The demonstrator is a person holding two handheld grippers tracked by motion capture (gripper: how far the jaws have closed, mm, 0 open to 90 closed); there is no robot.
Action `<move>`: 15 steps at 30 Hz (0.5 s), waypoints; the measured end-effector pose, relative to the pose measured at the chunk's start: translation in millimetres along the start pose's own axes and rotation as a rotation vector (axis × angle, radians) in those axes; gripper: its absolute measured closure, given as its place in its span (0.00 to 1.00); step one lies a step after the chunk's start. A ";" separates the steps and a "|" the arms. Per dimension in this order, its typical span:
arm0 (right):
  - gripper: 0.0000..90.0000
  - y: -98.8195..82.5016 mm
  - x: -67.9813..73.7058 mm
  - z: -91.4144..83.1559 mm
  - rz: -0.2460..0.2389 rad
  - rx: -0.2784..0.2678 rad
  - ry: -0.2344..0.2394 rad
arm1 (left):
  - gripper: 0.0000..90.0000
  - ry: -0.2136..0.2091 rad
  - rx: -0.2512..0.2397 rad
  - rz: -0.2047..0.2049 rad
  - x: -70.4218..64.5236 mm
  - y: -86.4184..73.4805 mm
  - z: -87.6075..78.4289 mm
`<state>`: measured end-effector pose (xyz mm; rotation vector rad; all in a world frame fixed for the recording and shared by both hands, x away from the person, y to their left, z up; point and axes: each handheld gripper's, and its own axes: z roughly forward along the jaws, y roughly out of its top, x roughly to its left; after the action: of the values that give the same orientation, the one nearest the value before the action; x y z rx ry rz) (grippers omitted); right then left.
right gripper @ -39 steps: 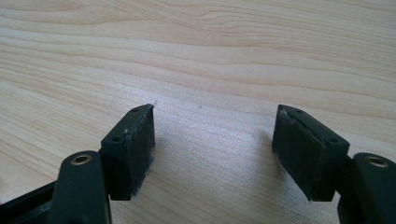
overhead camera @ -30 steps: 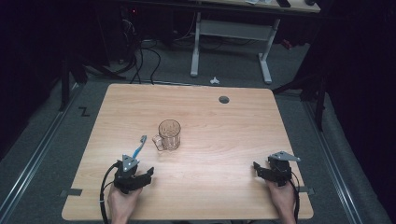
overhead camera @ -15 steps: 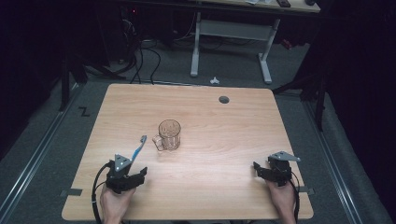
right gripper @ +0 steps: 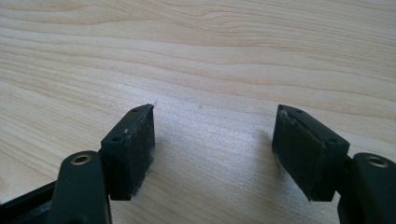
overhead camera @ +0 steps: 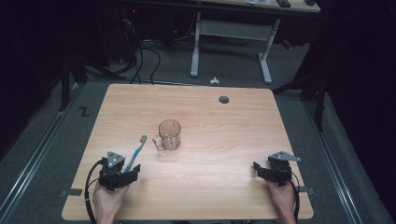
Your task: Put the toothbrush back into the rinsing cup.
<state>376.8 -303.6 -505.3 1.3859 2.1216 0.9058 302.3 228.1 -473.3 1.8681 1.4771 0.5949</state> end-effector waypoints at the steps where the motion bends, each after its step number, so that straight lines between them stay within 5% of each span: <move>1: 0.33 0.0 0.0 0.0 0.000 0.000 0.000 | 0.40 0.002 0.004 0.000 1.4 1.1 -0.1; 15: 0.33 -0.1 -0.1 -0.1 0.001 0.000 0.000 | 0.46 0.034 0.063 0.053 14.9 29.4 7.9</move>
<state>376.7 -303.7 -505.3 1.3868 2.1214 0.9056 331.1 236.9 -457.6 1.9594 1.4882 0.6146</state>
